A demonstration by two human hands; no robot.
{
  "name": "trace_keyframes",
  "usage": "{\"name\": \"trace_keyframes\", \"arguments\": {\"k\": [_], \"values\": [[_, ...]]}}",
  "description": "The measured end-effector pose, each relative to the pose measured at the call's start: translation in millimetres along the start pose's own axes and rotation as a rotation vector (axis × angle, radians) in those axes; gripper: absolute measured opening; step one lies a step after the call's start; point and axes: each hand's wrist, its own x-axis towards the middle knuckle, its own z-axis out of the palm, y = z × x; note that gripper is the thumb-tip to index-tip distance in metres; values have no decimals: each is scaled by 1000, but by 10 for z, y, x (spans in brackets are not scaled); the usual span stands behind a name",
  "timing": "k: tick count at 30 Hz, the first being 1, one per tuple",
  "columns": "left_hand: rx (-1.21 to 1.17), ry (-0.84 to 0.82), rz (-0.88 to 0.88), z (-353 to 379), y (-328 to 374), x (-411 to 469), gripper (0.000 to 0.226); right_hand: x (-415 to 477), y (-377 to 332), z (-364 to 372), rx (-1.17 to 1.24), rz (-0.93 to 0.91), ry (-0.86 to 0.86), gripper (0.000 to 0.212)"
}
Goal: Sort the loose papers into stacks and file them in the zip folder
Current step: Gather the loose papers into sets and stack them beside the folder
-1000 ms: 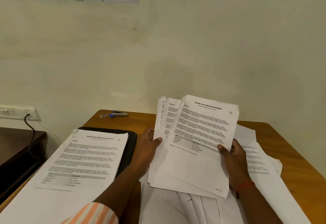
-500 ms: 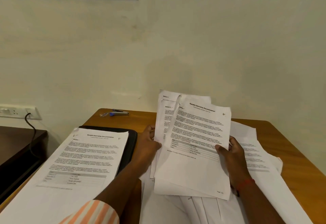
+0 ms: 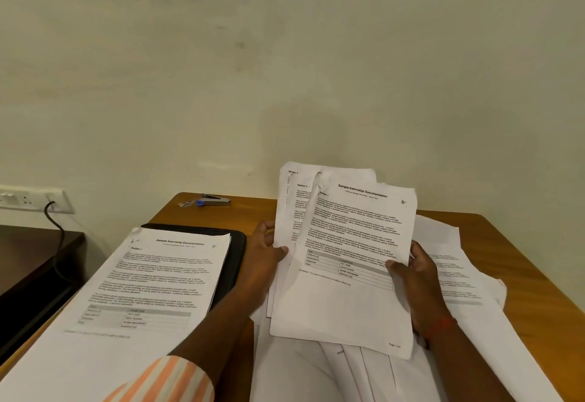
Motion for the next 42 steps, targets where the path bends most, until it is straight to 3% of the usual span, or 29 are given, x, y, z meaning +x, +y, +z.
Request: {"name": "trace_keyframes", "arguments": {"k": [7,12,18,20,23,26,30,38,42], "values": [[16,10,-15,10,50,-34,45,20,45,-16,-41,-20,2,41],[1,-24,33,45,83,-100,17,-2,20,35,-18,-49,30,44],[65,-149,110,78,117,-184,33,-30,13,92,-53,-82,54,37],[116,-135,187,91,117,-192,33,-73,-46,132,-63,-121,43,30],[86,12,392,127,245,-264,24,-167,-167,184,-34,-180,-21,25],[119,170,605,174,422,-379,25,-273,-288,246,-126,-269,-88,29],[114,212,724,229,471,-499,24,-356,-350,346,-164,-345,-64,37],[92,166,661,164,388,-452,29,-391,-247,358,-130,-325,-31,58],[93,137,609,197,340,-448,24,-380,-176,339,-103,-247,-61,50]]}}
